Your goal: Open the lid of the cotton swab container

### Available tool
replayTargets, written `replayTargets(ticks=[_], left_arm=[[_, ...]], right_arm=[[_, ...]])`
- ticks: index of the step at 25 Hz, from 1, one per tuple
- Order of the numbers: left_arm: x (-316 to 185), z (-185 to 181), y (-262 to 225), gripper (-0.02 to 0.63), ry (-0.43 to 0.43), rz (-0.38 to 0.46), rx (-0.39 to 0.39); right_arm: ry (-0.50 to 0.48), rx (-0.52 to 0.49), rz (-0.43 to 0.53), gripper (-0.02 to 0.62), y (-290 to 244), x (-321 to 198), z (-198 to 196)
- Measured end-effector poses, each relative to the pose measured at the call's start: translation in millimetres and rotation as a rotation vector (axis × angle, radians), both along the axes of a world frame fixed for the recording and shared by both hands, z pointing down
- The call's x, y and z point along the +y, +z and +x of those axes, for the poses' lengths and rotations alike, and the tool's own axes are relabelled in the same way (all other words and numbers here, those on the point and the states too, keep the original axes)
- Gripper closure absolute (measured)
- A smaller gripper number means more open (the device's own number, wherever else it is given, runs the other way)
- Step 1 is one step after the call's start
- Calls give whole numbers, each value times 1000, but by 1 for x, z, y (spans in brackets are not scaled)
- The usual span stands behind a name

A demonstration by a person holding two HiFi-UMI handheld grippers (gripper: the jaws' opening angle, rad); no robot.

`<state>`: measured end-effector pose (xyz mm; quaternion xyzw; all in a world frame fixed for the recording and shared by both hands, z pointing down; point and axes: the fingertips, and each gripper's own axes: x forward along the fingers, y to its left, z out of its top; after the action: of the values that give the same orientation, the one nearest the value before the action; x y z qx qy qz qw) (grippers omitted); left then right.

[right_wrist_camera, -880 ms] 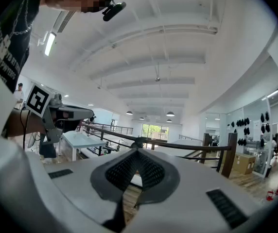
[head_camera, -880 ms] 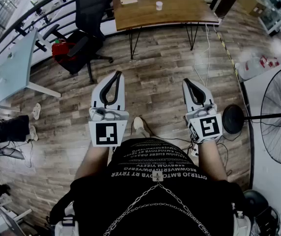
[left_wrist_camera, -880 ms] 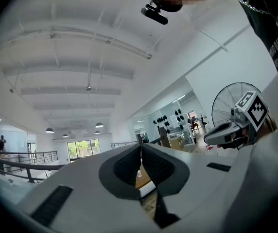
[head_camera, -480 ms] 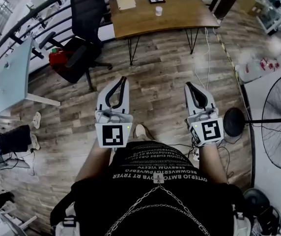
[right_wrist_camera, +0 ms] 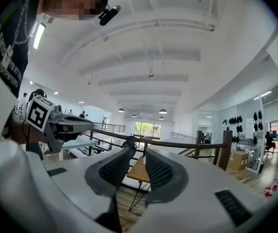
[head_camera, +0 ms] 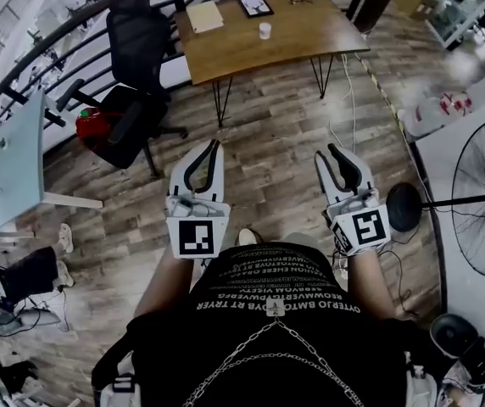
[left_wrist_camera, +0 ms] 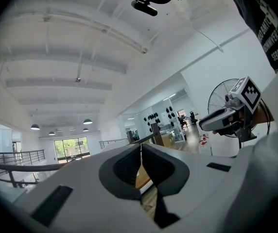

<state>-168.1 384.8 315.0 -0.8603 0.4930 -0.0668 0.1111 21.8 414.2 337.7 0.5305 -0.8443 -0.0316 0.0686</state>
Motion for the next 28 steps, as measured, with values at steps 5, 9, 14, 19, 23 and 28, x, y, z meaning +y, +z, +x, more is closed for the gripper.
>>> replayTargets(ticks=[5,9,14,19,23,28], left_arm=[[-13,5,9,575,35,-34,10],[-20,10,13,575,54,-62,47],[-35,8,23,575,36,-99,35],[-54,8,22,575,22,-122,49],[-70,8,31,575,-7,-151,50],[-90,21,40,575,-15,-172,57]], right_arm=[[26,-1,-32,454,6,-9,1],[52,-21,-60,431,12,-17,6],[16,-44,-69,399,20,-35,-1],[-11,-55,-62,394,16,-61,0],[-32,-55,-79,391,21,-81,3],[-54,-33,-92,388,24,-101,13]])
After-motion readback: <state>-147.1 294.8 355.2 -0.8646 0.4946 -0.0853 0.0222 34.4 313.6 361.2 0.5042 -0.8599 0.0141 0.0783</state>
